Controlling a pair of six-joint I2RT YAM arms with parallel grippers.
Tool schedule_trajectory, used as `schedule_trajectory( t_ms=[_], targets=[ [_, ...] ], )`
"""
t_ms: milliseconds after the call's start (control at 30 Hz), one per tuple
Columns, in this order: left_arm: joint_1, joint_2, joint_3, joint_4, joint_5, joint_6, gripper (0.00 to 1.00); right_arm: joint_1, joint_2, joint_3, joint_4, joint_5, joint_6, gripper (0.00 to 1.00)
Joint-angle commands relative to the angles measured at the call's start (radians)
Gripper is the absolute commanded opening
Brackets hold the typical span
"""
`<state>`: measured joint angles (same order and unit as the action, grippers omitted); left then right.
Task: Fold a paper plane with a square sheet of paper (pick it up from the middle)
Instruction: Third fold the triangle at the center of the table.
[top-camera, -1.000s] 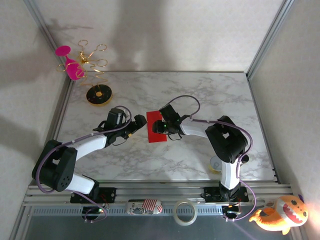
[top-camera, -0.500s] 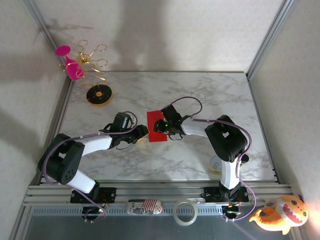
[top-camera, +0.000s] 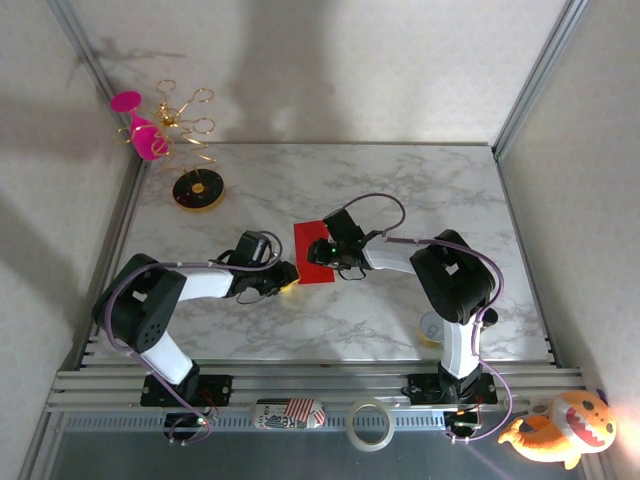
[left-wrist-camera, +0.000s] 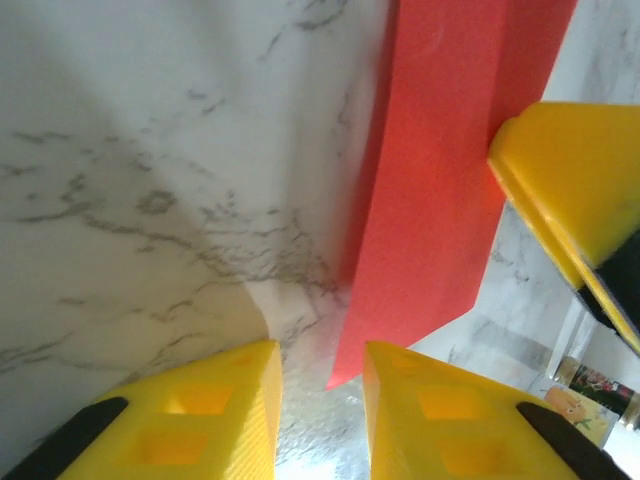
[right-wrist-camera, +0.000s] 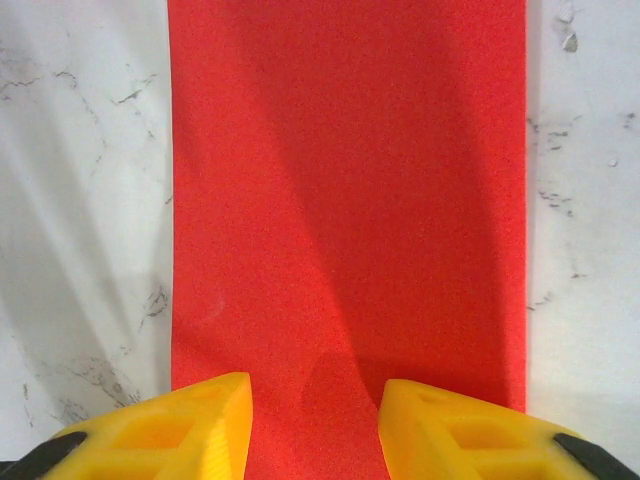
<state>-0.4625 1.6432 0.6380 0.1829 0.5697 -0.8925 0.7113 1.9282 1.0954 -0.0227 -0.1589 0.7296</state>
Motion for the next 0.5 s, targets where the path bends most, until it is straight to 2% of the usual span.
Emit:
schedule_trajectory(
  t_ms=[0,467],
  targets=[
    [-0.008,0.031,0.045,-0.008,0.015,0.027,0.26,-0.008,0.063,-0.042,-0.105,0.015,0.005,0.42],
    [-0.008,0.05,0.09,0.008,0.038,0.023,0.24,-0.012,0.069,-0.039,-0.109,-0.007,0.003,0.41]
  ],
)
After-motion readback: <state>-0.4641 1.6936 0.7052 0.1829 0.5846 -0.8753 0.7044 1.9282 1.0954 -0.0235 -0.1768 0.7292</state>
